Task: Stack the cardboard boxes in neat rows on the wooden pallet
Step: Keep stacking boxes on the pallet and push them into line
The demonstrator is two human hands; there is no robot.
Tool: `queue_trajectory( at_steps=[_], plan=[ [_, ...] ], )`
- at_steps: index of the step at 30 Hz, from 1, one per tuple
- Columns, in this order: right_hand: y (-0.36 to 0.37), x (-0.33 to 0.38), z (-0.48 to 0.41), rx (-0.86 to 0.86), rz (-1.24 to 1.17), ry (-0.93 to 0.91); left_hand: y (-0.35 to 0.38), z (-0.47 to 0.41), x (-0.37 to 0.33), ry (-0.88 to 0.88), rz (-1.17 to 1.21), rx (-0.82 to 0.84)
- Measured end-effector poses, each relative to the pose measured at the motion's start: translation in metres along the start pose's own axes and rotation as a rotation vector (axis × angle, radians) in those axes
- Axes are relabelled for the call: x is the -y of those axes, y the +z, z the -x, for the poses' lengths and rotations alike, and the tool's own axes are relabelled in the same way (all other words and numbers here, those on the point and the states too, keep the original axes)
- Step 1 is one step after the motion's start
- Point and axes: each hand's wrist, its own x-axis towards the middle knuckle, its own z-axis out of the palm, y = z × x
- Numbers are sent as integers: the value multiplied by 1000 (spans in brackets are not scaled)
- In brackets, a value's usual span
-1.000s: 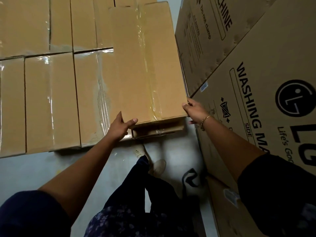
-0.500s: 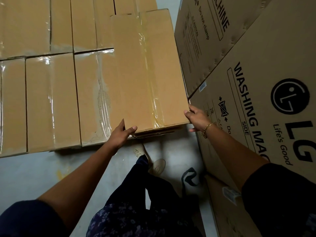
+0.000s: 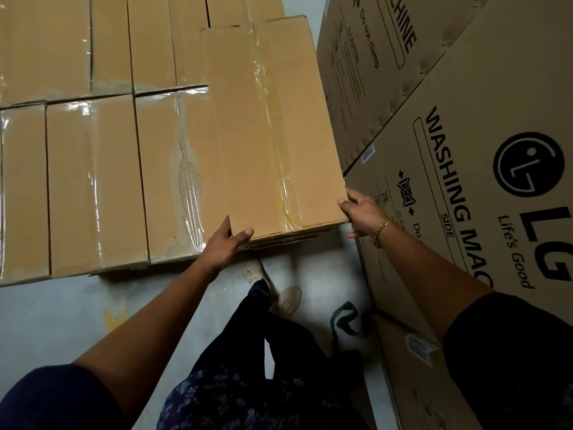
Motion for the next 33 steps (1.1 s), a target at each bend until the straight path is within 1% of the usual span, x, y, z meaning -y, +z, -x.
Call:
queue_trajectory(
  at_steps=[4, 8, 11, 15, 19, 25, 31, 33],
  plan=[
    [-1, -3, -5, 10, 43, -19, 0, -3, 2, -2, -62, -1],
    [-2, -9, -9, 84, 105, -58, 3, -4, -7, 52, -149, -22],
    [-2, -10, -8, 99, 295, -150, 3, -8, -10, 43, -246, -38],
    [-4, -7, -8, 97, 320, -227, 7, -10, -10, 33, -300, -69],
    [-7, -8, -9, 105, 308, -218, 8, -11, -8, 65, -305, -72],
    [-7, -4, -3, 111, 336, -199, 4, -10, -12, 40, -307, -54],
    [-13, 11, 21, 38, 366, -183, -16, 7, -22, 11, -329, 16],
    [-14, 22, 32, 6, 407, -199, -25, 18, -26, 16, -316, 17]
  ],
)
